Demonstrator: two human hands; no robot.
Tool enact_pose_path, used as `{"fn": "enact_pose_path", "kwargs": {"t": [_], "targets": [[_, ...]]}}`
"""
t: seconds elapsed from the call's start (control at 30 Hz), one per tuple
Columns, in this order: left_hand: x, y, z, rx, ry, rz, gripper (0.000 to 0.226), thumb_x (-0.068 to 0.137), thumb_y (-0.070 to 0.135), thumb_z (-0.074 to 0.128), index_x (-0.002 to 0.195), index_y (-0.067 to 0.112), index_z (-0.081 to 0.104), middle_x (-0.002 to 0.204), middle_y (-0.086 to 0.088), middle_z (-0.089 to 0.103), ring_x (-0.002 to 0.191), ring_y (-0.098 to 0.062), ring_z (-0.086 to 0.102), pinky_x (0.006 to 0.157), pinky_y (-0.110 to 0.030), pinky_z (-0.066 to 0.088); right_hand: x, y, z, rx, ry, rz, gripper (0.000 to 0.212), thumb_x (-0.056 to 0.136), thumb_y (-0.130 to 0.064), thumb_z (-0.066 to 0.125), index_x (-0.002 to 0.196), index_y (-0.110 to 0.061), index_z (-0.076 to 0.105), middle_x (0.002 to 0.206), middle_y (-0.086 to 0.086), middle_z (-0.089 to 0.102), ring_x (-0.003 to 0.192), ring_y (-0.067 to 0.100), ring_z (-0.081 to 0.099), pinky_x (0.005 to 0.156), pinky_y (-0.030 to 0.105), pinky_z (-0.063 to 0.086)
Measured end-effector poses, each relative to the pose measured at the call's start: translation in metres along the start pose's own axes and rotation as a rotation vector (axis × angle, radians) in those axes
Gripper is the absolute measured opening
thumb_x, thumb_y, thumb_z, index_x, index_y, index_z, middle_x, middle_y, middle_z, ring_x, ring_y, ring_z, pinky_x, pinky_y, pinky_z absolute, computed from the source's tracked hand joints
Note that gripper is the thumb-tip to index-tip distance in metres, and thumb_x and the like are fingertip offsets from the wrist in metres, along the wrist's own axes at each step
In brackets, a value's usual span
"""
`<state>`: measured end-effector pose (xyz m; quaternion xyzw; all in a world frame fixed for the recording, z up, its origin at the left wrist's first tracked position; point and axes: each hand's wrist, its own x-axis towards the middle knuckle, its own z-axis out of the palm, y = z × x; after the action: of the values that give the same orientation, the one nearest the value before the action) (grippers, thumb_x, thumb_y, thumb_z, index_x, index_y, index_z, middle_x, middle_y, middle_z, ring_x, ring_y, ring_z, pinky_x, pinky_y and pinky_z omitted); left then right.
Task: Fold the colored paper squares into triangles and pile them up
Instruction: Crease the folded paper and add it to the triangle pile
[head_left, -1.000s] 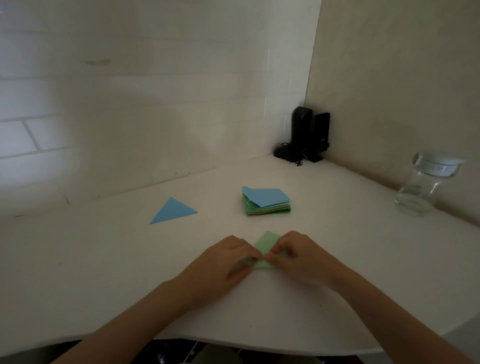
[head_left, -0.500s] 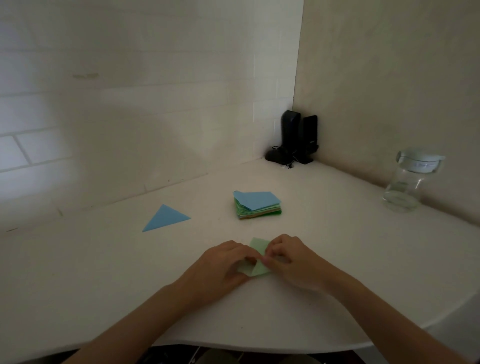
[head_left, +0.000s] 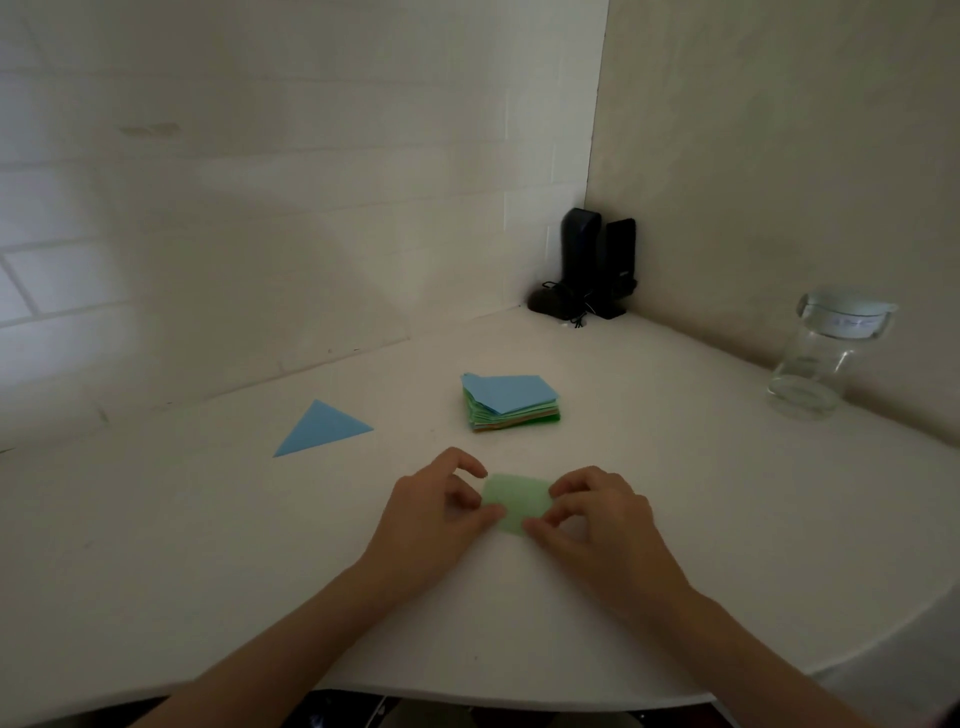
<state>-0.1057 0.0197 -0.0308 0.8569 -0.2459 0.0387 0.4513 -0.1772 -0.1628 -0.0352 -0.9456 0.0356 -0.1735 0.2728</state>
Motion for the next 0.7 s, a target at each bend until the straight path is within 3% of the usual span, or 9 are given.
{"fn": "enact_pose_path", "kwargs": {"t": [0.13, 0.27, 0.53, 0.63, 0.7], "targets": [[0.003, -0.001, 0.009, 0.159, 0.01, 0.031, 0.04, 0.072, 0.048, 0.074, 0.102, 0.035, 0.05, 0.074, 0.014, 0.059, 0.081, 0.001, 0.05, 0.078, -0.024, 0.037, 0.002, -0.006, 0.006, -0.054, 0.02, 0.064, 0.026, 0.073, -0.06, 0.064, 0.065, -0.037, 0.058, 0.102, -0.019, 0.047, 0.102, 0.003, 0.041, 0.082, 0.026, 0.025], [0.007, -0.006, 0.012, 0.206, -0.008, 0.032, 0.045, 0.072, 0.052, 0.072, 0.106, 0.039, 0.046, 0.079, 0.015, 0.055, 0.088, 0.002, 0.042, 0.078, -0.023, 0.03, 0.005, -0.007, 0.005, -0.055, -0.008, 0.124, 0.034, 0.069, -0.065, 0.063, 0.085, -0.038, 0.05, 0.107, -0.015, 0.041, 0.101, 0.005, 0.034, 0.081, 0.026, 0.024], [0.011, -0.009, 0.0, 0.25, -0.129, 0.178, 0.011, 0.084, 0.028, 0.068, 0.09, 0.037, 0.07, 0.093, 0.015, 0.056, 0.088, -0.009, 0.048, 0.08, -0.027, 0.038, 0.019, -0.003, -0.01, -0.014, -0.327, 0.148, 0.04, 0.079, -0.049, 0.065, 0.114, -0.052, 0.046, 0.112, -0.025, 0.039, 0.112, 0.004, 0.035, 0.095, 0.029, 0.024], [0.01, -0.007, 0.004, 0.328, -0.109, 0.317, 0.021, 0.088, 0.018, 0.058, 0.092, 0.033, 0.073, 0.093, 0.011, 0.059, 0.085, -0.014, 0.053, 0.075, -0.031, 0.039, 0.022, -0.006, -0.019, 0.062, -0.362, 0.171, 0.032, 0.087, -0.03, 0.059, 0.118, -0.04, 0.058, 0.113, -0.013, 0.05, 0.114, 0.012, 0.048, 0.103, 0.034, 0.034], [0.006, -0.001, 0.004, 0.436, -0.108, 0.353, 0.024, 0.088, 0.036, 0.048, 0.098, 0.033, 0.069, 0.103, 0.012, 0.061, 0.096, -0.014, 0.055, 0.082, -0.031, 0.029, 0.017, -0.009, -0.022, 0.04, -0.354, 0.128, 0.033, 0.089, -0.018, 0.053, 0.119, -0.03, 0.062, 0.115, -0.003, 0.056, 0.112, 0.016, 0.053, 0.1, 0.023, 0.037]]}}
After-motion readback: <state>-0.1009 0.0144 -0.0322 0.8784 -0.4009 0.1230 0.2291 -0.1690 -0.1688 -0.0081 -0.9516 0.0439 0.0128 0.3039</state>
